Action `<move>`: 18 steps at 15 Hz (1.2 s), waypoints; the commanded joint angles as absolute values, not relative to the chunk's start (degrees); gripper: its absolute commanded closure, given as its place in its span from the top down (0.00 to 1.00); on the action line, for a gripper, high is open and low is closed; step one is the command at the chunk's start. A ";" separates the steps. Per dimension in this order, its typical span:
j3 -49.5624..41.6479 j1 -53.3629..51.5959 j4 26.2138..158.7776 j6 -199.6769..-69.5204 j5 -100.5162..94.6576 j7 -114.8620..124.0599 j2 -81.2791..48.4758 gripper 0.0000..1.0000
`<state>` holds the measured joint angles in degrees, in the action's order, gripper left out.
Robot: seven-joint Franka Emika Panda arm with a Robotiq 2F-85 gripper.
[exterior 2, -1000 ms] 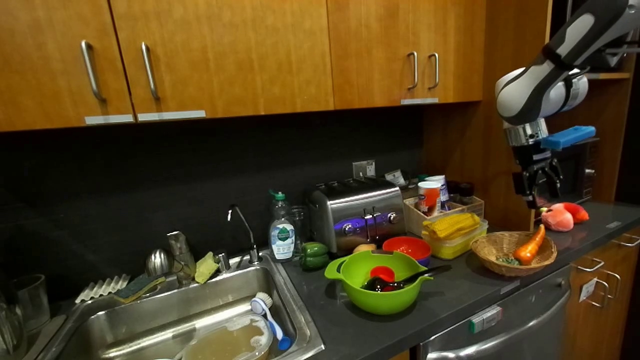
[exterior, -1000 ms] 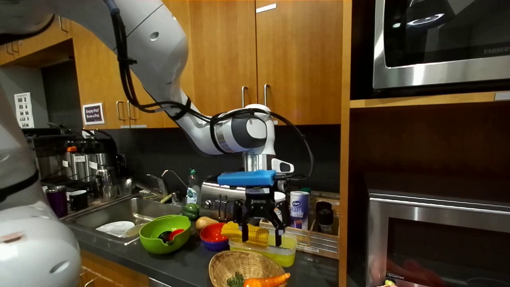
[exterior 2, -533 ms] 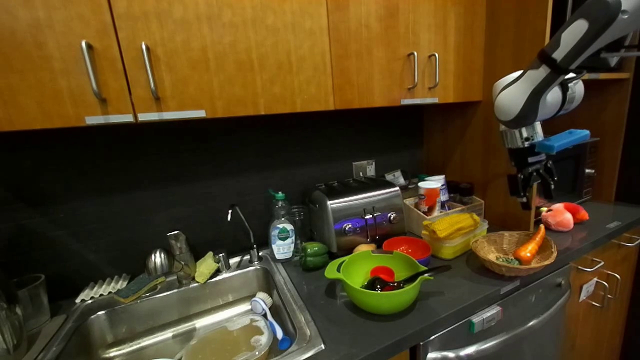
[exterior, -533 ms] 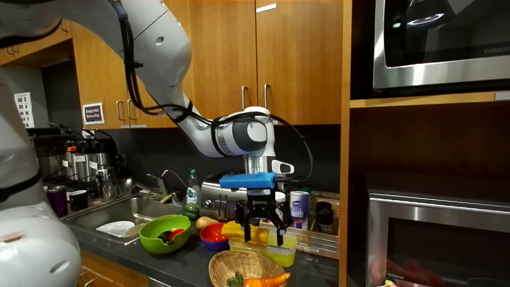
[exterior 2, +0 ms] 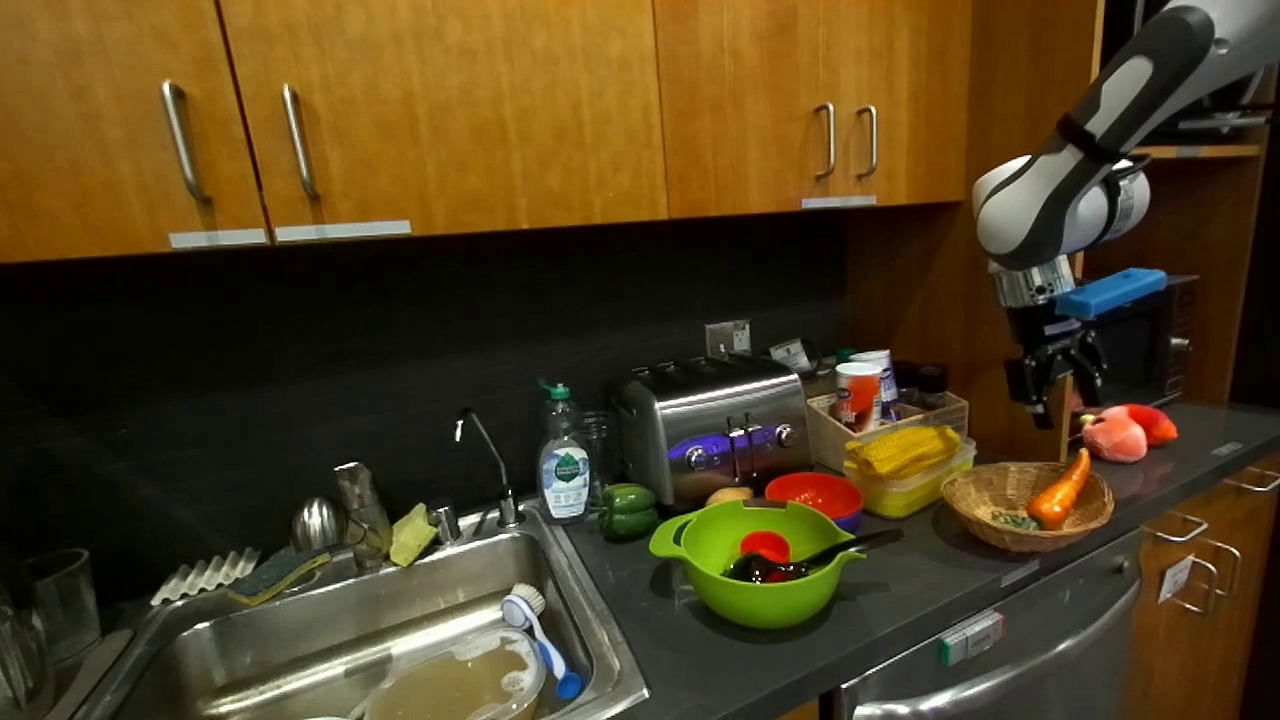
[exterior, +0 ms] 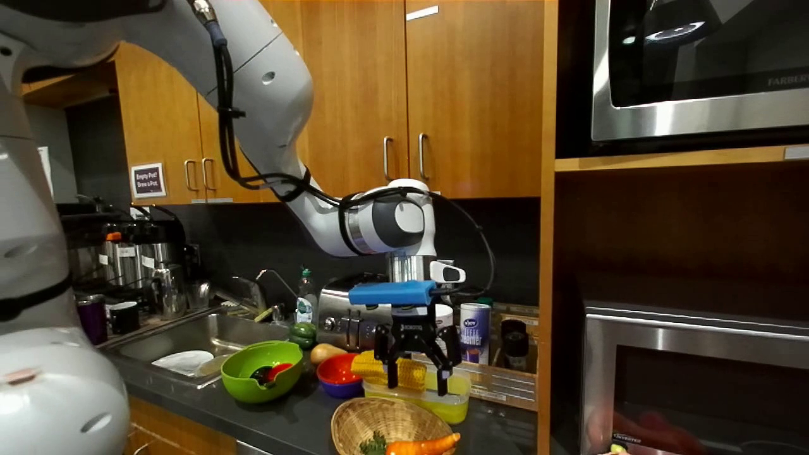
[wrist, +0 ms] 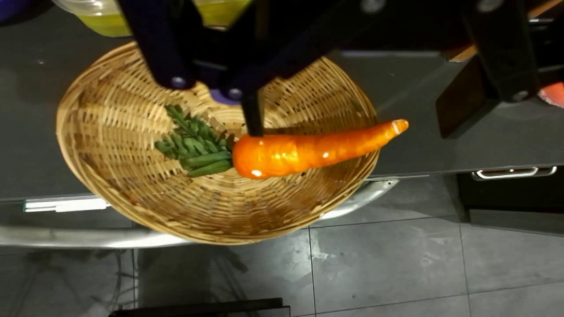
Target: Put the carrot in the red bowl
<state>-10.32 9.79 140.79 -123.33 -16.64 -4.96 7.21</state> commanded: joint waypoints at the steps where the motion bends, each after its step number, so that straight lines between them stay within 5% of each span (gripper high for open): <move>1: -9.97 9.95 140.64 -123.15 -16.57 -4.93 7.11 1.00; 18: -4.09 3.69 118.53 -106.84 9.10 4.59 0.48 1.00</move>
